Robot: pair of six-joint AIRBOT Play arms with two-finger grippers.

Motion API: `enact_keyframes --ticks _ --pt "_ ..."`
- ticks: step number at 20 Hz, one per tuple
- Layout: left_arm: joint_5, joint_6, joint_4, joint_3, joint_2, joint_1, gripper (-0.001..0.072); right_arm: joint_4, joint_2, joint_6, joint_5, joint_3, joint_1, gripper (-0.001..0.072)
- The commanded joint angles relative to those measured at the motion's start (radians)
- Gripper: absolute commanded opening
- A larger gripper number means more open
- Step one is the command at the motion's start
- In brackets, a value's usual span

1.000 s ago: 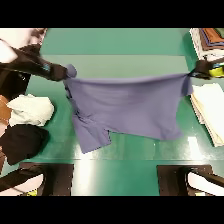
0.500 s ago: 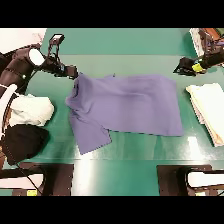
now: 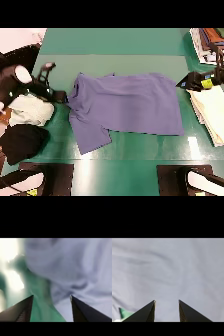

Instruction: Fold the shirts.

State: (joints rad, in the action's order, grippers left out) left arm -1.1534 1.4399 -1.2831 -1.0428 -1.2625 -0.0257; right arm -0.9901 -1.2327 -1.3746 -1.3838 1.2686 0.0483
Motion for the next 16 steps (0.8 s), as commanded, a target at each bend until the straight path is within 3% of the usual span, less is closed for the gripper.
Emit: enact_keyframes --ticks 1,4,9,11,12,16 --pt "0.095 0.000 0.110 0.222 0.047 0.012 0.0549 0.058 0.107 0.016 0.046 -0.148 0.011 0.0343" --pt "0.190 0.000 0.183 0.298 0.047 0.012 0.0550 0.057 0.149 0.016 0.050 -0.200 0.010 0.0343" --pt "0.230 -0.001 0.245 0.336 0.046 0.011 0.0526 0.055 0.187 0.016 0.067 -0.210 0.010 0.0343" --pt "0.227 -0.001 0.244 0.318 0.046 0.011 0.0079 0.044 0.205 0.016 0.051 -0.210 0.024 0.0343" --pt "0.213 0.000 0.244 0.301 0.046 0.011 0.0026 0.038 0.211 0.016 0.025 -0.210 0.043 0.0343" --pt "0.120 -0.008 0.222 0.215 0.094 0.011 0.0025 -0.177 0.241 0.014 -0.132 -0.226 0.188 0.0343"
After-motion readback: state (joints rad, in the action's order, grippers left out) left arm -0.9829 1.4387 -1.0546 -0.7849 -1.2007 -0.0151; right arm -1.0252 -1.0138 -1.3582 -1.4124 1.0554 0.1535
